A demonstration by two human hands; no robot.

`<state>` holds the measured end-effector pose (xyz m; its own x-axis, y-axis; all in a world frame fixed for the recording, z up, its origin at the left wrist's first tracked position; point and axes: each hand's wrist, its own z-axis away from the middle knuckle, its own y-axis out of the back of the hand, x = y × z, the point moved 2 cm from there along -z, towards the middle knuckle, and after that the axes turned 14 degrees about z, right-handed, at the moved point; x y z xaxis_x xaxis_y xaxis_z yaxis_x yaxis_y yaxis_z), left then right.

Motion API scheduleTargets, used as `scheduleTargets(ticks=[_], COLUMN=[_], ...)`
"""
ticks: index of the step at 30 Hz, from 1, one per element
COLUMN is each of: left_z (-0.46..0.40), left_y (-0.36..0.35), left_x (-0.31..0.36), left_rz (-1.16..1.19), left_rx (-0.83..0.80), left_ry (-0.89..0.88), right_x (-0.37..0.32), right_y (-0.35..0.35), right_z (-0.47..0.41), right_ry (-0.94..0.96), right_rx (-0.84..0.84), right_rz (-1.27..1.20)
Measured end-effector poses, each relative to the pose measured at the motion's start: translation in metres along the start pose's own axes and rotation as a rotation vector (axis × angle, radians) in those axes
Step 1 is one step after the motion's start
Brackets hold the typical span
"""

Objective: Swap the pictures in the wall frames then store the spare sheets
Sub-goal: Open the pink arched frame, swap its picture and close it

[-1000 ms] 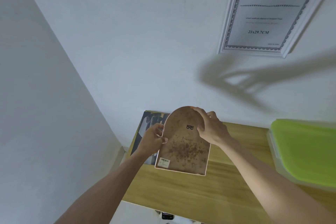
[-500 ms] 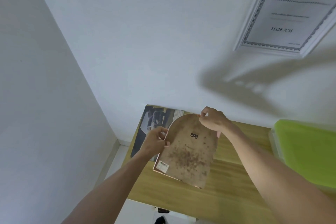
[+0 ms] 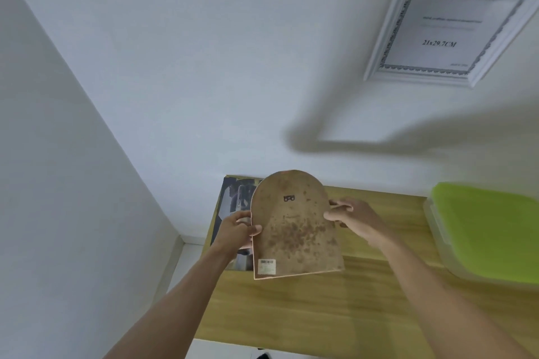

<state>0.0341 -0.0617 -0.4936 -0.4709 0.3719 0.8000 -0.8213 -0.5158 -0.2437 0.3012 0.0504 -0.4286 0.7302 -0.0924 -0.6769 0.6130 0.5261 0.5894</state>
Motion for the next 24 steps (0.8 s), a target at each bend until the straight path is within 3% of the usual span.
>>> scheduleTargets(ticks=[8, 15, 24], left_z=[-0.02, -0.016, -0.021], left_y=[-0.017, -0.039, -0.067], left_x=[-0.012, -0.021, -0.028], left_rz=[-0.033, -0.147, -0.122], left_rx=[-0.062, -0.317, -0.236], left_ry=[0.066, 0.139, 0.163], right_x=[0.055, 0.092, 0.134], right_y=[-0.016, -0.009, 0.015], right_z=[0.016, 0.015, -0.001], right_ry=[-0.075, -0.27, -0.363], right_rx=[-0.115, -0.006, 0.183], right_rz=[-0.219, -0.45, -0.526])
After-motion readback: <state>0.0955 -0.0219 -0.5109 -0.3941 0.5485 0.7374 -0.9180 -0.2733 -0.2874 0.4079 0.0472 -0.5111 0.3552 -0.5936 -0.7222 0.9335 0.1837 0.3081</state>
